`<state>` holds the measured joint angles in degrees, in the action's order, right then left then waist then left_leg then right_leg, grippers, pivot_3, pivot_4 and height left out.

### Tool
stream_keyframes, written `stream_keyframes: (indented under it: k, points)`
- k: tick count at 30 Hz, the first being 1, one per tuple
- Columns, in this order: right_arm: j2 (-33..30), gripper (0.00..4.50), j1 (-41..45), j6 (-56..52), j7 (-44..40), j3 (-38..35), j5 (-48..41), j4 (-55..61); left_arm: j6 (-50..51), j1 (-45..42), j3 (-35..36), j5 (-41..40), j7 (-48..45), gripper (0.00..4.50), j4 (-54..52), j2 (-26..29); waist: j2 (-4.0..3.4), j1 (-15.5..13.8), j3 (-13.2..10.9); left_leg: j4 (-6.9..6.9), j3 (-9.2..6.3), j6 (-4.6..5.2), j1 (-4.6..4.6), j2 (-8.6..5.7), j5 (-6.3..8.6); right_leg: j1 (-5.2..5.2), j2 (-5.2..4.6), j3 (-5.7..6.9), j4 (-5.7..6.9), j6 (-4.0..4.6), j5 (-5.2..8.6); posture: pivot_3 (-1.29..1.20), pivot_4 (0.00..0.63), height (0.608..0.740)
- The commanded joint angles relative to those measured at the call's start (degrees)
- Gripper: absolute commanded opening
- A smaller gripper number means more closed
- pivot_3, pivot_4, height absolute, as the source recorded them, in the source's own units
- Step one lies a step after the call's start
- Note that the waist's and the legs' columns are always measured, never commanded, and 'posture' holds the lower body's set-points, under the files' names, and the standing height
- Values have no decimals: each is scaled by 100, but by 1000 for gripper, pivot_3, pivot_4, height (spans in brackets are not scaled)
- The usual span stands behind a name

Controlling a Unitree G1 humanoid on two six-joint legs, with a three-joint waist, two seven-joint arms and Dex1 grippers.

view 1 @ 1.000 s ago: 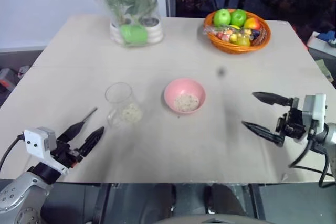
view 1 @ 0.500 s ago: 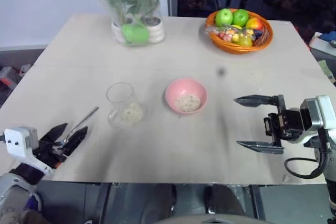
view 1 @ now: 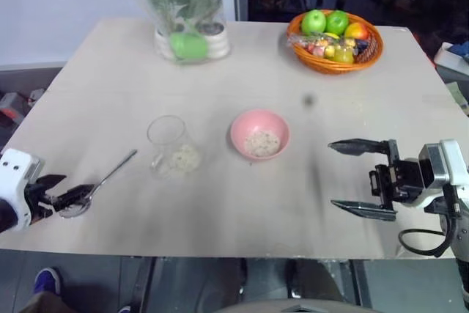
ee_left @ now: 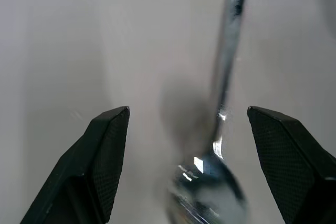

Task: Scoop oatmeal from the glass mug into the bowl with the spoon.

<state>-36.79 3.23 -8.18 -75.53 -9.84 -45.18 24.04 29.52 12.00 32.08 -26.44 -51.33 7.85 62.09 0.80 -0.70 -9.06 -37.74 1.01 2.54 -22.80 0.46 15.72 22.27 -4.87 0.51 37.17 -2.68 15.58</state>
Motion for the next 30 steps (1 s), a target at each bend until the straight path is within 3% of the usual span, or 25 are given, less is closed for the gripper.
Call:
stream_keyframes:
  k: [1,4,12,13,20,24,27,30]
  points:
    - [-15,4500,-128,178,43,-184,-9,245,34,-349,-362,203,-156,3706,116,145,3,20,2,5,12,3,-1,0,-1,6,-10,5,-1,-12,-7,0,150,740]
    - [-46,4500,-298,219,76,-266,-28,340,293,-404,-765,360,-303,3706,43,240,4,64,2,26,20,3,-7,-3,-3,17,-14,5,-10,-21,-12,0,150,740]
    - [-81,4500,-563,240,178,-412,-63,501,799,-538,-1142,606,-164,236,-25,203,-9,147,3,40,23,-2,-5,-3,-8,27,-12,5,3,-22,-13,0,150,740]
    - [-83,4500,-584,250,175,-417,-56,500,831,-549,-1122,601,-139,8,-56,171,-9,146,3,37,22,-2,-3,-3,-9,27,-12,4,11,-22,-12,0,150,740]
    - [-89,4500,-479,156,411,-334,8,435,813,-519,-500,433,187,8,-488,-267,-10,133,4,26,21,-11,4,-3,-16,28,-14,3,42,-21,-12,0,150,740]
    - [-70,4500,-95,-184,1366,-167,528,480,728,-672,449,92,517,8,-1025,-672,8,131,5,20,19,-13,2,-3,-16,30,-14,3,46,-21,-12,0,150,740]
    - [-34,4500,503,-652,2105,-47,614,524,622,-1306,881,-84,901,8,-1170,-723,24,124,2,13,15,-24,-1,-3,-23,36,-13,5,56,-21,-12,0,150,740]
    - [-142,4500,1407,-1344,2520,224,525,427,159,-2312,620,42,1135,8,-956,-578,25,100,3,5,7,-27,-4,-5,-25,39,-14,12,62,-20,-12,0,150,740]
